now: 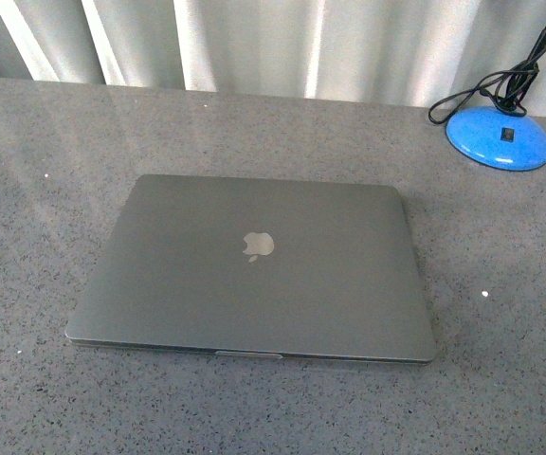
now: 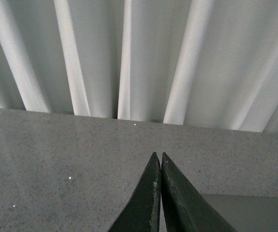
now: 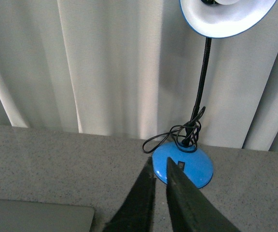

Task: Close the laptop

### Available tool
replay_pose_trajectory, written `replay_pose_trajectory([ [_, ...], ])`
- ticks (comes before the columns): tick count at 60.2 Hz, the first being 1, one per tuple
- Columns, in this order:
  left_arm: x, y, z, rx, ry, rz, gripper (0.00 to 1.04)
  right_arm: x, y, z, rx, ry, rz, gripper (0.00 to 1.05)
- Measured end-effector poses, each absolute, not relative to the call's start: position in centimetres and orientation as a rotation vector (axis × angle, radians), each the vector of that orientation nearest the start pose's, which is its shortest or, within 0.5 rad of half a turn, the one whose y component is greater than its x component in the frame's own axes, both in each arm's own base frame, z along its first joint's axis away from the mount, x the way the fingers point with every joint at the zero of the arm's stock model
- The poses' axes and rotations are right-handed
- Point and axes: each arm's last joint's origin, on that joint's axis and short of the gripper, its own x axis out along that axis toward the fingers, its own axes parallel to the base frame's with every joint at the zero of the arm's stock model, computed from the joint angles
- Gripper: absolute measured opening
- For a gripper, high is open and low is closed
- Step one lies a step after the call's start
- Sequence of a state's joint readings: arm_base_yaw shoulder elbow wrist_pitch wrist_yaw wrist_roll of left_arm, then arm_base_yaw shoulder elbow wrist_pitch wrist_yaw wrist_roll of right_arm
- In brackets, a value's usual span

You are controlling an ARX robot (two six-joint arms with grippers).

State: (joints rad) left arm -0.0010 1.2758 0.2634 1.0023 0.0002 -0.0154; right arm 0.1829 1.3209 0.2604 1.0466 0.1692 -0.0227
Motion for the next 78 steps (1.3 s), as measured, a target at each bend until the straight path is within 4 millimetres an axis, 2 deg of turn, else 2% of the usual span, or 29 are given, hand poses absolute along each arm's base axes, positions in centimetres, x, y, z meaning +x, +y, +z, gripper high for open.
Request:
replay_pose_trajectory([
  [6, 20.0, 0.0, 17.5, -0.011, 0.009, -0.001, 0.04, 20.2, 2.5, 16.7, -0.018, -0.003, 0.008, 0.01],
  [11, 19.1, 0.0, 17.3, -0.009, 0.01, -0.001, 0.04, 19.0, 2.0, 16.0, -0.021, 0.024, 0.006, 0.01],
  [22, 17.2, 0.0, 16.1, -0.008, 0.02, -0.001, 0.04, 17.2, 1.3, 16.2, -0.017, 0.013, 0.006, 0.01],
  [35, 15.3, 0.0, 16.3, -0.008, 0.013, -0.001, 0.04, 15.3, 0.0, 16.3, -0.011, 0.014, -0.002, 0.01],
  [62, 12.7, 0.0, 17.2, -0.008, -0.018, -0.001, 0.04, 12.7, 0.0, 17.3, -0.01, -0.019, 0.001, 0.01],
  [78, 12.0, 0.0, 17.3, -0.008, -0.021, -0.001, 0.04, 12.0, 0.0, 17.4, -0.01, -0.022, 0.001, 0.01],
])
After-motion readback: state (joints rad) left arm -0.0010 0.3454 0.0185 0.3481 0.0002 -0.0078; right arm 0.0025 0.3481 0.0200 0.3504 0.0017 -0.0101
